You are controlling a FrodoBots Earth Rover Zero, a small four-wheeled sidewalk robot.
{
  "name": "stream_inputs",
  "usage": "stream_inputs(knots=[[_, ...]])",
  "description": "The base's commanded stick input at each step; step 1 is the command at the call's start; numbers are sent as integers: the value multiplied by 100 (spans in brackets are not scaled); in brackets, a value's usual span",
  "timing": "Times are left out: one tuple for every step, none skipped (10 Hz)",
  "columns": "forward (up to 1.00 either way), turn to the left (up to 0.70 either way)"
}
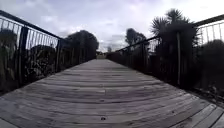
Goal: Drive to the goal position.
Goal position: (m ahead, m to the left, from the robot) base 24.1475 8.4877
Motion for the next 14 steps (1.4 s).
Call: stream_inputs(knots=[[7, 0], [7, 0], [7, 0], [7, 0], [7, 0], [7, 0], [7, 0], [7, 0], [7, 0], [7, 0], [7, 0], [7, 0], [7, 0], [7, 0]])
